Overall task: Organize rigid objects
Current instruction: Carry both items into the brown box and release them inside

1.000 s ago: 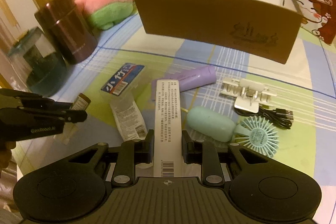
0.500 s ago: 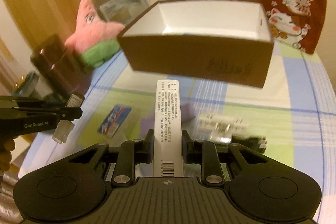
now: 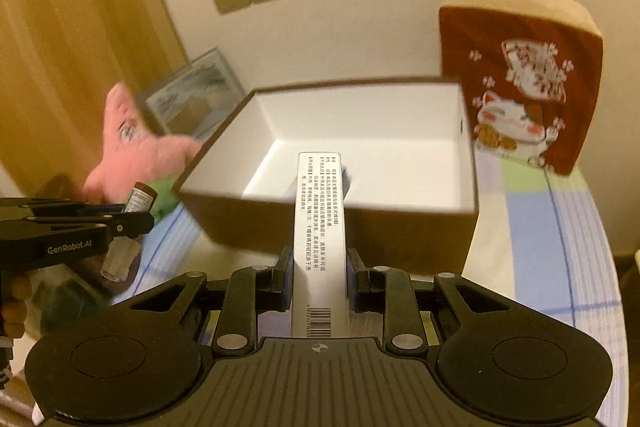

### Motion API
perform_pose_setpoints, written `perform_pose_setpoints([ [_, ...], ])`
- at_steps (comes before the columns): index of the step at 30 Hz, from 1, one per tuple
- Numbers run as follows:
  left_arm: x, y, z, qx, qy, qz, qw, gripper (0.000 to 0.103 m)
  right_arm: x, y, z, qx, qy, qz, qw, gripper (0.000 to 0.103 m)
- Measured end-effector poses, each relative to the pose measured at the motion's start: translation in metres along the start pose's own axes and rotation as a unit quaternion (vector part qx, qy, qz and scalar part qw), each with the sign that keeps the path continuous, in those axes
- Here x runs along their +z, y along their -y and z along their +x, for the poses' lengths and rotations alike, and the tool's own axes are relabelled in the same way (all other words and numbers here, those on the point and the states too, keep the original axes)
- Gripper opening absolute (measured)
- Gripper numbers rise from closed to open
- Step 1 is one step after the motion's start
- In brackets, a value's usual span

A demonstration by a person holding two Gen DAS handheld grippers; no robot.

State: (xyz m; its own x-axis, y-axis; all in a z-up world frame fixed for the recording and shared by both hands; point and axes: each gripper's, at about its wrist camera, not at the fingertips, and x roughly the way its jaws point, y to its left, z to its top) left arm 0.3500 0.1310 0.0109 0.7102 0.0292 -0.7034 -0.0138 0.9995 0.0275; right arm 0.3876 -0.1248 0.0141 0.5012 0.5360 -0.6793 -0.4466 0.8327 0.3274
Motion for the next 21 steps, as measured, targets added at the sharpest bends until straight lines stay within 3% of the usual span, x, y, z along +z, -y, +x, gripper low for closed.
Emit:
perform_pose_setpoints([
  [10,0.059,-0.003,0.052,0.003,0.002,0.013,0.9999,0.021,0.049,0.016,0.029,-0.029,0.022,0.004,0.999,0.026],
  [21,0.088,-0.008,0.118,0.006,-0.026,0.019,0.9995,0.021,0.078,0.038,0.080,-0.060,0.019,0.015,0.998,0.026],
])
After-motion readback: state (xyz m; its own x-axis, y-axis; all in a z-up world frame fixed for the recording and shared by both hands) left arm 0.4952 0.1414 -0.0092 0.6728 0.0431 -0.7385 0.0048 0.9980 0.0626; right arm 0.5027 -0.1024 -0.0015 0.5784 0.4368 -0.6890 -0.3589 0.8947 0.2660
